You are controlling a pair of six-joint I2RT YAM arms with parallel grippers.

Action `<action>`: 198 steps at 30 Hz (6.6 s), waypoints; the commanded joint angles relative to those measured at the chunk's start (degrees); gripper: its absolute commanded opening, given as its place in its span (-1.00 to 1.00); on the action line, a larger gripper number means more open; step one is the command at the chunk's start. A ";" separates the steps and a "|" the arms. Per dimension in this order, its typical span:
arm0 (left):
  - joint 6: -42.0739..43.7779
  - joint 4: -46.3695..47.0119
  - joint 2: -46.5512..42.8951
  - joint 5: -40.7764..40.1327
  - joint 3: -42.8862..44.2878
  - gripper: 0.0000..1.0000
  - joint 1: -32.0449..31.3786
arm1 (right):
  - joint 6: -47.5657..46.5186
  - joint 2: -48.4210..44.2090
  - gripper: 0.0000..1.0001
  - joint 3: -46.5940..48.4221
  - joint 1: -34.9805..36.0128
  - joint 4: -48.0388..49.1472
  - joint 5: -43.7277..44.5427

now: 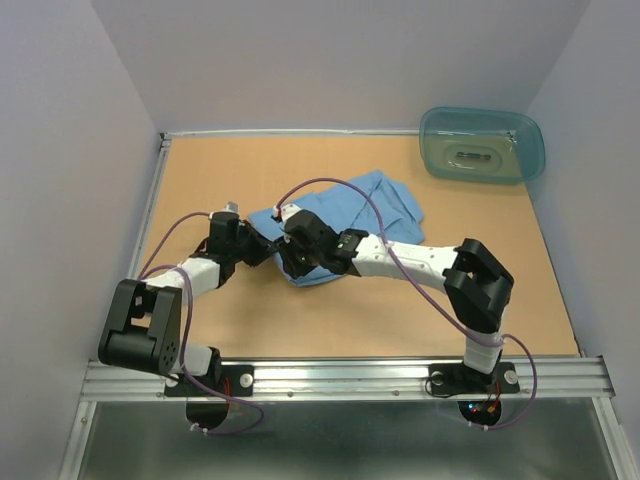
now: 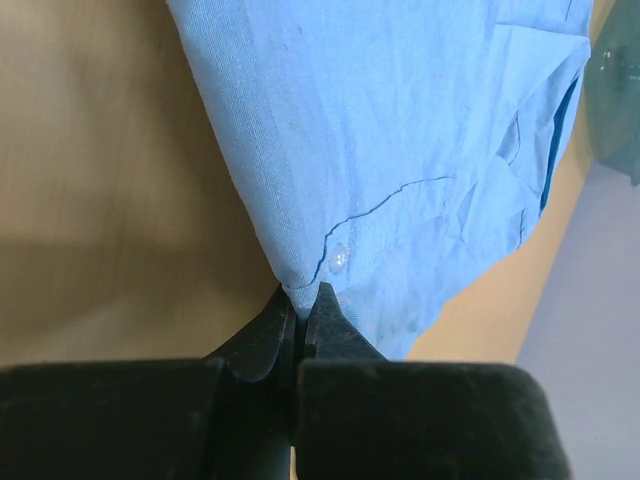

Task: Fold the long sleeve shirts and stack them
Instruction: Fold the shirt

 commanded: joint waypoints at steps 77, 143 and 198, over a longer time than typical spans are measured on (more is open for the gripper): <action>19.95 -46.73 5.75 -14.59 45.74 -1.00 -14.09 | 18.70 -11.43 -0.27 -25.88 -14.52 20.15 -5.58; 10.20 -41.73 31.15 -11.95 62.44 -1.00 -30.88 | 26.79 -26.99 0.08 -34.93 -26.31 6.87 13.51; 3.34 -27.84 24.39 -12.57 65.08 0.25 -27.02 | 20.92 -40.16 -0.20 -31.87 -26.31 -3.23 18.17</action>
